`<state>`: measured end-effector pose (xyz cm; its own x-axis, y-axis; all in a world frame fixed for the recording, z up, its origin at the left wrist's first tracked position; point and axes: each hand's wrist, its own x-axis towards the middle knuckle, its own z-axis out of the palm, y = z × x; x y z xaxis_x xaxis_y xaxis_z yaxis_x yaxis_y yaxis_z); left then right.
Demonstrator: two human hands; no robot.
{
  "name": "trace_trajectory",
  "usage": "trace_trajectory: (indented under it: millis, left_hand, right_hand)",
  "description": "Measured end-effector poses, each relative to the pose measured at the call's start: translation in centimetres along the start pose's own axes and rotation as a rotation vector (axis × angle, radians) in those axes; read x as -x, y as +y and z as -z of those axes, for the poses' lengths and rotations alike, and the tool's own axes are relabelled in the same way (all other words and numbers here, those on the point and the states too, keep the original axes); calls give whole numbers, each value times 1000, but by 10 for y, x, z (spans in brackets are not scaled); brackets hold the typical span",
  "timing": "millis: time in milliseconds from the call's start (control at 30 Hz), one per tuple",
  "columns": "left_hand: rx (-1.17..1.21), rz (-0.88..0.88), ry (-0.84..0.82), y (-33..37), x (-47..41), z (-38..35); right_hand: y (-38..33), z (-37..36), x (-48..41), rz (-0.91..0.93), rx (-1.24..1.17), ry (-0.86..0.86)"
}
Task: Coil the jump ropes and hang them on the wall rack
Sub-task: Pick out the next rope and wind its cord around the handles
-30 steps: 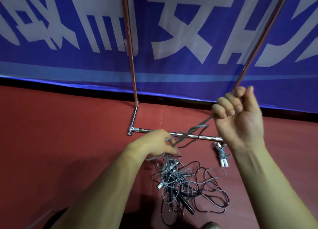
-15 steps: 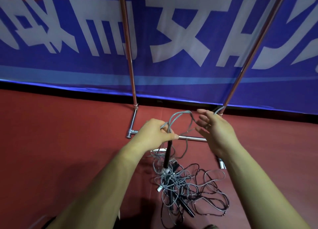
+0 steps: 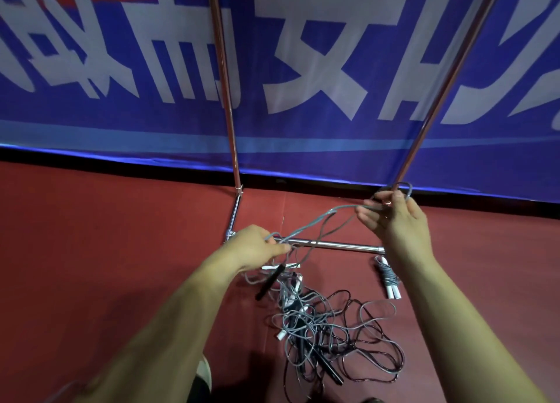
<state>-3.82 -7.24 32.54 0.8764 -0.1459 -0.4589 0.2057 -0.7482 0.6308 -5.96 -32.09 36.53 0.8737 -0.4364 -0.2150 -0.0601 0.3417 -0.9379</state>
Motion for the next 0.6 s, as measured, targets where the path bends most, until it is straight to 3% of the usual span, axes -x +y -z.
trace_trajectory:
  millis: [100,267,400,600]
  left_hand:
    - [111,-16,-122,7,6,3]
    - [199,-103,28,9,-3,-5]
    - [317,-250,-51,29,3,-14]
    - [321,-297,30,35,3,-17]
  right_hand:
    - [-7,-5,3,-41,-142,-74]
    - [-17,-16,14,-135,-288,-242]
    - [-16,-28,24,-157,-262,-361]
    - [-16,-32,27,-139,-274,-419]
